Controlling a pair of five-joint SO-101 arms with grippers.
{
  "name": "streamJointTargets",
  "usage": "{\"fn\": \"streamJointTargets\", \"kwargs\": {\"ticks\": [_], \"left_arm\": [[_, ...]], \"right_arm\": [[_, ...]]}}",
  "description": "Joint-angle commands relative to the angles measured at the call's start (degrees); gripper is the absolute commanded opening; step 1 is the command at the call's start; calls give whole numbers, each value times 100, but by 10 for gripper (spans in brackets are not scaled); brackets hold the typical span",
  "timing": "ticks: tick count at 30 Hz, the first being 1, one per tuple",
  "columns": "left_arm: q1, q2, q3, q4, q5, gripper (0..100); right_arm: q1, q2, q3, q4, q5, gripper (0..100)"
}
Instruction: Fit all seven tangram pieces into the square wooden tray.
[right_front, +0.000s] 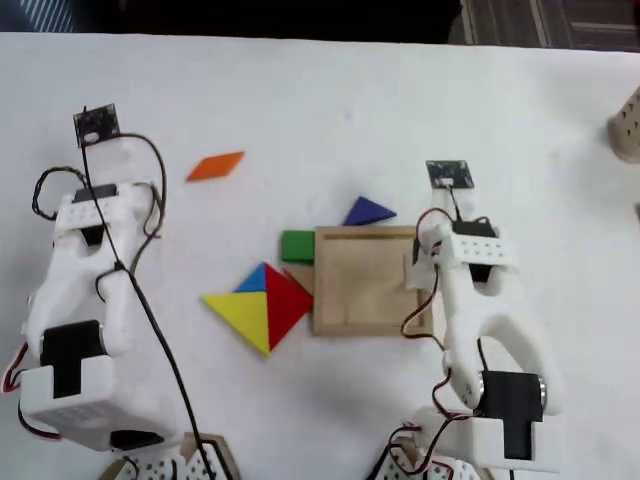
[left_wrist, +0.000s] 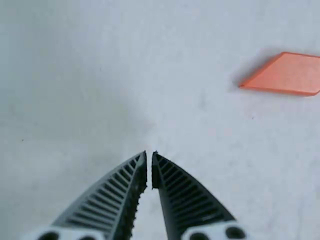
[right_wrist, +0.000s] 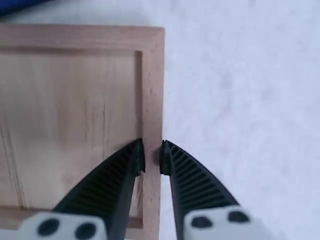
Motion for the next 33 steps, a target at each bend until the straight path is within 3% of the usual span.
{"fn": "streamJointTargets", "kwargs": {"ticks": [1,6,9,14,19,26,33], "left_arm": [[-57,-330,-35,-149,53,50],[-66,-338,-35,-132,53,50],[-66,-338,-35,-114,53,50],[-66,-338,-35,-141,53,50],[-66,-338,-35,-141,53,50],[-66,-338,-35,-114,53,50],[-66,-338,-35,-114,53,50]], "right_arm": [[-585,-259,-35,198,-457,18],[-1543,-295,-35,295,-1081,18],[-1534,-338,-79,321,-1064,18],[-919,-936,-378,848,-686,18],[154,-1121,-1125,1042,-229,18],[1182,435,-2989,1015,510,18],[1613,1877,-4686,1209,888,18]]}}
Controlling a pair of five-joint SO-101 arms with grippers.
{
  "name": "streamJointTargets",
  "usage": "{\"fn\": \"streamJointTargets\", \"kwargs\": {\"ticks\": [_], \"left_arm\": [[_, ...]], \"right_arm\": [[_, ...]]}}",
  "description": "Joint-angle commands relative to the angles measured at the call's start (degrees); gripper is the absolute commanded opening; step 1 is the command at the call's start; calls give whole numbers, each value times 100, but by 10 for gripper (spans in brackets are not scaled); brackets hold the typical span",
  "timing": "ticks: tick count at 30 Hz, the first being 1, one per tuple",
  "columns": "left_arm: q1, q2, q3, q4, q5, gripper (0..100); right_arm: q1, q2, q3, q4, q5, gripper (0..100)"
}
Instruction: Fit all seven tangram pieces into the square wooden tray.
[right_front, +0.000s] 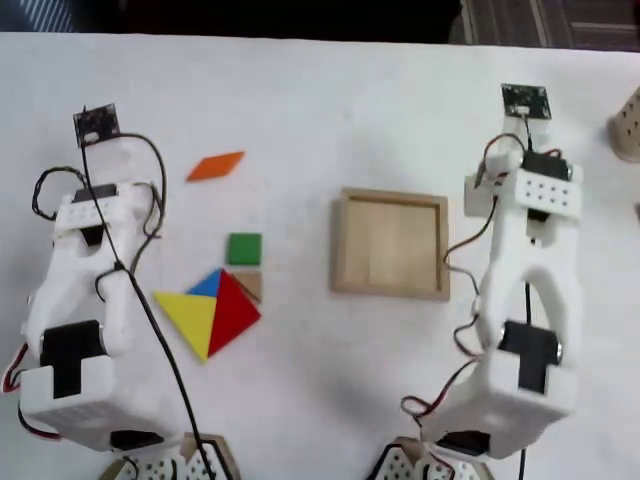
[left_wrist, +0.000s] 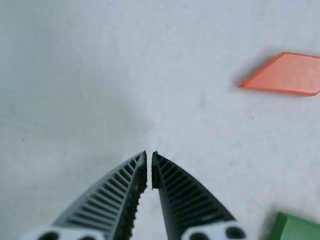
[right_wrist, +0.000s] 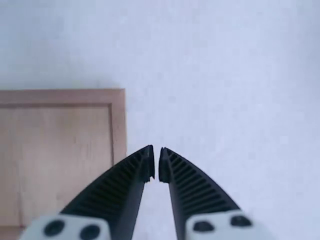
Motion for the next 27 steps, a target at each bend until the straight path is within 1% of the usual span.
{"fn": "streamJointTargets", "kwargs": {"ticks": [1,4,6,7,10,12,15,19,27], "left_arm": [[-66,-338,-35,-114,53,50],[-66,-338,-35,-132,53,50],[-66,-338,-35,-141,53,50],[-66,-330,-35,-149,53,50],[-66,-330,-35,-149,53,50],[-66,-330,-35,-149,53,50],[-66,-330,-35,-141,53,50],[-66,-330,-35,-149,53,50],[-66,-330,-35,-149,53,50]], "right_arm": [[215,242,-835,48,123,18],[154,312,-853,84,114,20],[-66,356,-844,295,70,22],[-189,409,-818,391,-79,25],[-532,470,-774,673,-492,94],[-734,497,-756,778,-580,144],[-980,497,-501,787,-580,158],[-1138,453,123,312,-580,152],[-787,514,862,-673,-466,152]]}}
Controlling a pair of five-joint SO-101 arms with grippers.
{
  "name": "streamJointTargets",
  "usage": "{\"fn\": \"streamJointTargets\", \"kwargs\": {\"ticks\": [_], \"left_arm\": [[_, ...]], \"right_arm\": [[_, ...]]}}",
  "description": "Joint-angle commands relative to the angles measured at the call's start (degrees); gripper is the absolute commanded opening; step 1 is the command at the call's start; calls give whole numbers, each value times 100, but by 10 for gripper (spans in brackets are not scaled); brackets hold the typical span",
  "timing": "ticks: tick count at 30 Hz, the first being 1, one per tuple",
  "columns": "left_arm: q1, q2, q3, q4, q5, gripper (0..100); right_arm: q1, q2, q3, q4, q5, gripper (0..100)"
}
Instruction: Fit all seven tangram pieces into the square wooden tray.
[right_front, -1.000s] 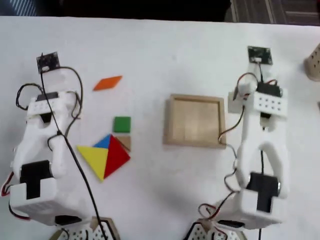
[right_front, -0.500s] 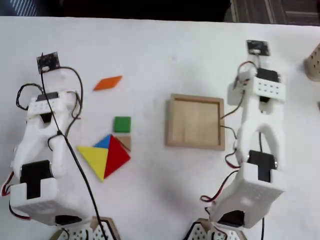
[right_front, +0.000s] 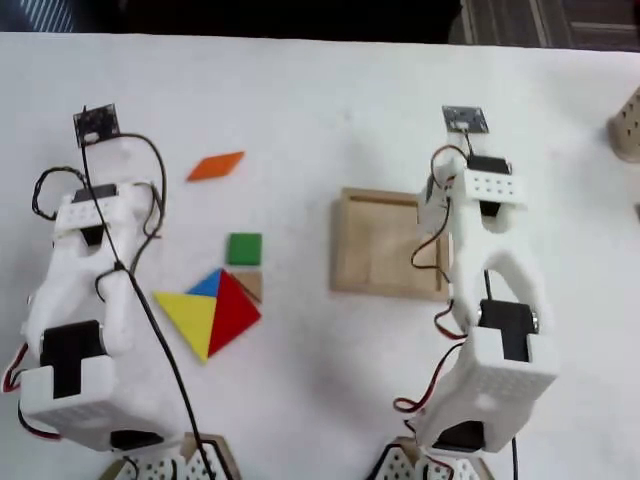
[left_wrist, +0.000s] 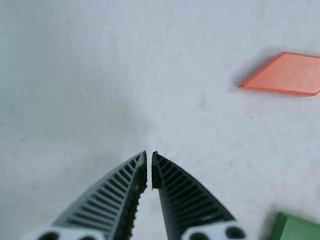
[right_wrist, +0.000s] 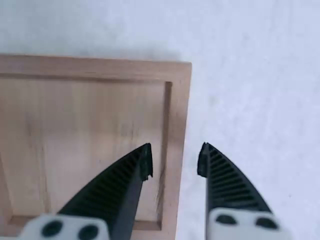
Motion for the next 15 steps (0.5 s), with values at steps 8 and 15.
{"fn": "streamJointTargets", "kwargs": {"ticks": [8,15], "left_arm": [[-66,-330,-35,-123,53,50],[-66,-330,-35,-123,53,50]], "right_arm": [[171,198,343,-567,589,149],[549,198,185,-514,563,32]]}}
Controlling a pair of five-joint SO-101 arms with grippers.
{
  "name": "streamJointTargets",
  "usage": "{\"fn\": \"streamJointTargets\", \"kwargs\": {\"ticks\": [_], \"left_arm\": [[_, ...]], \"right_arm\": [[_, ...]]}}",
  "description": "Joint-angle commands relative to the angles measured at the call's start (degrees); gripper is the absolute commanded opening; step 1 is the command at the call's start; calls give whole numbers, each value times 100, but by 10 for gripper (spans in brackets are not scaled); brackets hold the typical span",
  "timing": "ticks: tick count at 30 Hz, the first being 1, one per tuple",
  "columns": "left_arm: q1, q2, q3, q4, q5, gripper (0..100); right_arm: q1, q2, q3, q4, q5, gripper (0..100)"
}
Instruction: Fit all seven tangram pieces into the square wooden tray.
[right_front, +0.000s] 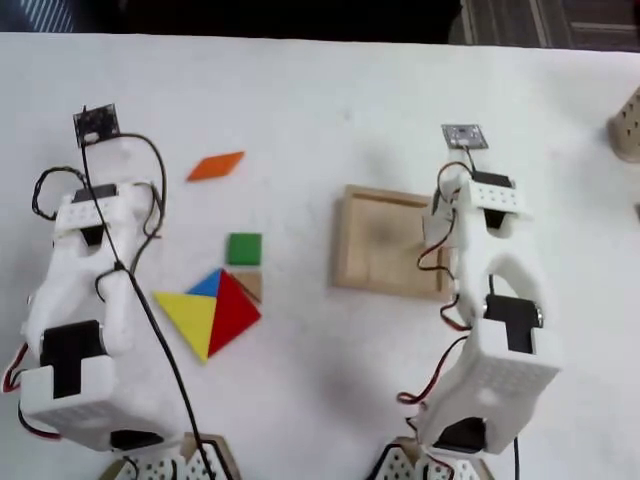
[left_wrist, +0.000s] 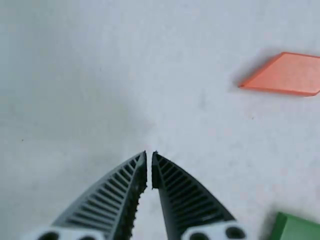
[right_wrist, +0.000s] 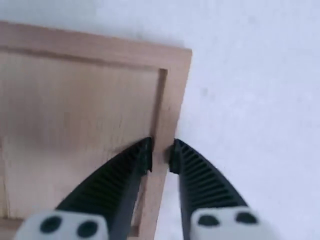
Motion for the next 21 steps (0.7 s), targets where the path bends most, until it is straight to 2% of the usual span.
{"fn": "streamJointTargets", "kwargs": {"ticks": [1,6,10,15,21], "left_arm": [[-66,-330,-35,-123,53,50],[-66,-330,-35,-141,53,50],[-66,-330,-35,-141,53,50],[-66,-330,-35,-141,53,50],[-66,-330,-35,-114,53,50]], "right_arm": [[409,-57,-281,40,79,22],[1182,-57,-1152,497,105,19],[1569,4,-1960,936,448,19],[1349,233,-2075,1007,782,19],[804,629,-2084,1007,738,19]]}}
